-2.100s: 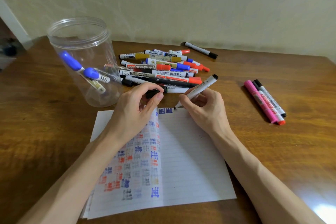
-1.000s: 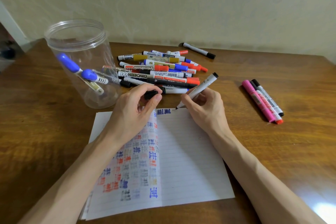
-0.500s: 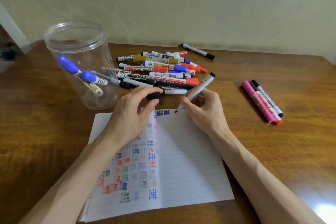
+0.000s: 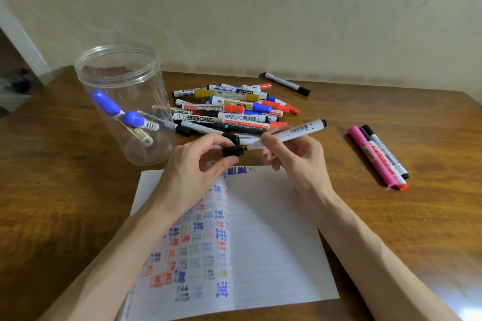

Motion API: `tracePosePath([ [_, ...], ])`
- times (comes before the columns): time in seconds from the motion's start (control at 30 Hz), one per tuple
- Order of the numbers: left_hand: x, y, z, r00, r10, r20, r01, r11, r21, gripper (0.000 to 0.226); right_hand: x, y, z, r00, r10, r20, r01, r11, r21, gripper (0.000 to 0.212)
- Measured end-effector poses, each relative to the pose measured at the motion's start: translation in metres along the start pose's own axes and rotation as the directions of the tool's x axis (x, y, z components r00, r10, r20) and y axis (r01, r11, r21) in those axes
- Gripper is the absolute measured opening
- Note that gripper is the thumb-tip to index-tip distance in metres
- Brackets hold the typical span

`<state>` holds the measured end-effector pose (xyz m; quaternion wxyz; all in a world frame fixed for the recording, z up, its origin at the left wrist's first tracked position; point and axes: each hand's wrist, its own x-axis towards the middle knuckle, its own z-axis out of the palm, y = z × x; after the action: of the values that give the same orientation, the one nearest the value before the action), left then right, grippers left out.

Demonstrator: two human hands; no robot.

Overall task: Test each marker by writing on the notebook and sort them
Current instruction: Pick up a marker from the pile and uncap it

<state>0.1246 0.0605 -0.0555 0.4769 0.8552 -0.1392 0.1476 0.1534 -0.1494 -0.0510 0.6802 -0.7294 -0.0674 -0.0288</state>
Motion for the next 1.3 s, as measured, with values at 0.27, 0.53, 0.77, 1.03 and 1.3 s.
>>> tracePosePath([
  [0.27, 0.000, -0.003, 0.000, 1.000, 0.019, 0.010, -0.020, 0.999, 0.043, 0.029, -0.004, 0.000, 0.002, 0.976, 0.041, 0.215, -0.045, 0.999, 0.013, 0.026],
  [0.53, 0.001, -0.006, -0.002, 0.999, -0.026, -0.033, 0.026, 1.000, 0.004, 0.024, 0.004, -0.004, -0.012, 0.976, 0.101, 0.191, -0.126, 0.984, 0.127, 0.012],
  [0.77, -0.001, -0.006, -0.004, 0.998, -0.057, 0.005, 0.057, 0.998, 0.027, 0.022, 0.006, -0.007, -0.029, 0.956, 0.029, 0.292, 0.018, 0.987, -0.158, 0.020],
  [1.03, -0.002, -0.005, -0.003, 0.995, -0.079, -0.061, 0.080, 0.997, 0.014, 0.023, 0.002, 0.002, -0.018, 0.958, -0.066, 0.280, 0.104, 0.987, -0.124, 0.017],
  [1.3, 0.003, -0.001, -0.004, 0.996, -0.083, -0.037, 0.081, 0.996, -0.033, 0.025, 0.007, -0.003, -0.025, 0.955, -0.072, 0.288, 0.160, 0.942, -0.296, 0.017],
])
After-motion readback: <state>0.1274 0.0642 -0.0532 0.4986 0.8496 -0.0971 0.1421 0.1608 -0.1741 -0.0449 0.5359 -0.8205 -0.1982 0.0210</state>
